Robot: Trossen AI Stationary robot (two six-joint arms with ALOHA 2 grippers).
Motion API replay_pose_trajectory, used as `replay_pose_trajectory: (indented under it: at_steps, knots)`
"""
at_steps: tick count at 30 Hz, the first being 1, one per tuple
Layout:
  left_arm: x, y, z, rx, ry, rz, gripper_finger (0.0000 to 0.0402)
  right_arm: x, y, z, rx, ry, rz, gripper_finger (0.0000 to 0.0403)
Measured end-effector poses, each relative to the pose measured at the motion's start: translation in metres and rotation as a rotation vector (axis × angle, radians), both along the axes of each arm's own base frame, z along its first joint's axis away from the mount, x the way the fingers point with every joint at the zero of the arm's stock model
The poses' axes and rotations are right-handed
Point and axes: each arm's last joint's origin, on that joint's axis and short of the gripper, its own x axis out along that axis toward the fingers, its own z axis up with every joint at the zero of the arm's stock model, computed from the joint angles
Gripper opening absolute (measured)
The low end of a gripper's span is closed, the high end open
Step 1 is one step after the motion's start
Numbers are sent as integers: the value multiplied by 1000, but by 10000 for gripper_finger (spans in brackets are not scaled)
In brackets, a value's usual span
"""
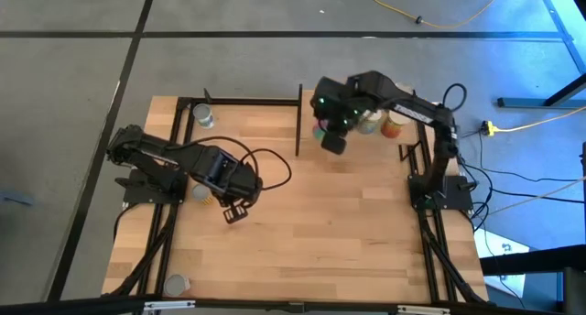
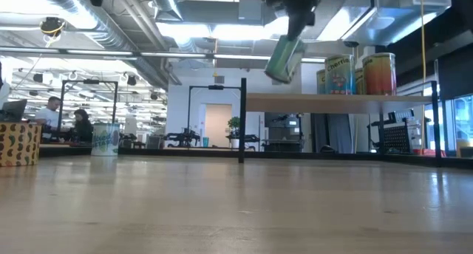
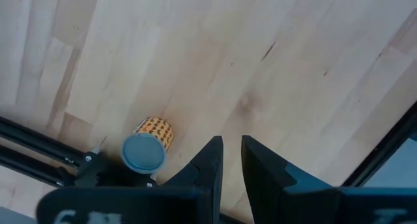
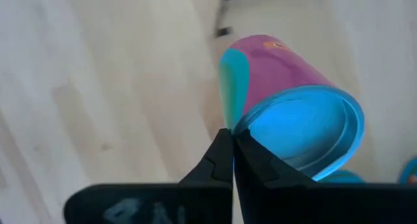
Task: Pick and place cans onto a shelf
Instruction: Put the pink canned good on the shelf
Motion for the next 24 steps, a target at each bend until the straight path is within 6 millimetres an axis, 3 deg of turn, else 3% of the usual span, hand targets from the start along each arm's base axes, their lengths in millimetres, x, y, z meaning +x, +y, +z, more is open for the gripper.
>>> replay_pose_trajectory:
  at_steps: [8, 14, 24]
  knots:
    - [-1, -5, 0, 4, -10, -17, 49, 1, -38, -19, 23, 59, -115, 0]
    - [-1, -5, 0, 4, -10, -17, 49, 0, -43, -20, 31, 59, -142, 2]
    - [-1, -5, 0, 5, -9, -17, 49, -3, -50, -20, 36, 54, -188, 57]
